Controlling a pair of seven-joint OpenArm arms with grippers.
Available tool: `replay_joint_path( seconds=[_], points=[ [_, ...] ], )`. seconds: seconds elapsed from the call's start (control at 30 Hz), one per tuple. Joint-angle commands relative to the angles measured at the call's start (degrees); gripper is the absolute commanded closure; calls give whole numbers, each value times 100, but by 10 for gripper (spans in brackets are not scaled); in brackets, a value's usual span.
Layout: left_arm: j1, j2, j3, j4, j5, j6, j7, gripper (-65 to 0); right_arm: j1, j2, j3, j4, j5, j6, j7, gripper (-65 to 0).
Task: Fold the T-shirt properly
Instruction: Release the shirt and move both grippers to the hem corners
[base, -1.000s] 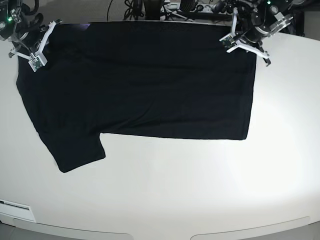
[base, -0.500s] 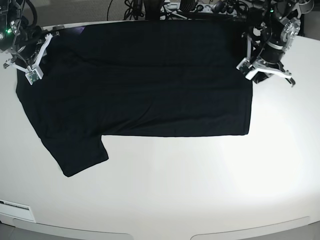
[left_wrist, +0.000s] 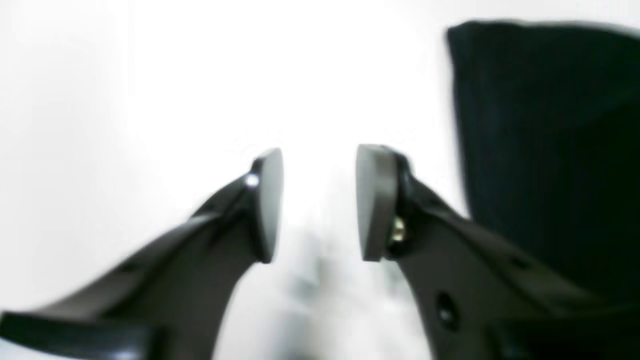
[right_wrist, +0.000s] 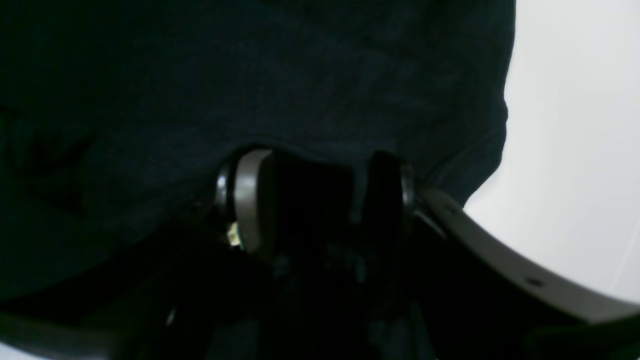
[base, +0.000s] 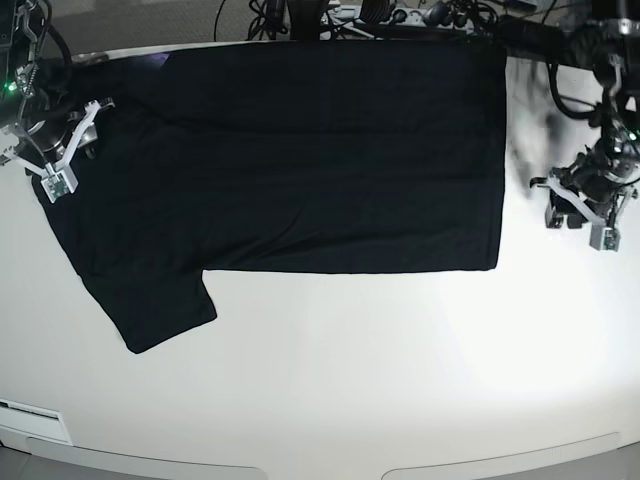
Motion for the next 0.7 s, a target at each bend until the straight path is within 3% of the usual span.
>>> replay_joint_path(
  seconds=[0.0,0.13,0.3,0.43,0.5,0.57,0.67],
  points=[
    [-385,-33,-35,-356,-313,-227,129,-308,31,98,55,98,17,-52,72,-318],
    [-1552,315,4,-2214,-1375,-938,1043,-326,74,98,55,98,15,-59,101,-318],
    [-2212,704,70,-3477,-2533,-1368,1764,-326,192,101,55,98,17,-59,136,-318],
    [-2288,979,535,-3635,-2778,-1532,1902,-325,389,98,55,96,17,-57,476,-318],
    [-2291,1032,815,-3635,-2782,-1508,1899,-324,557,98,55,96,15,-63,949,-318],
    [-2291,1040,1025,-3635,-2787,-1366,1884,-258,841,79,52,55,20,-85,1405,-328],
    [-2291,1040,1128,-3633,-2774,-1200,1888,0,1563,24,7,-332,168,-162,1565,-368]
  ],
)
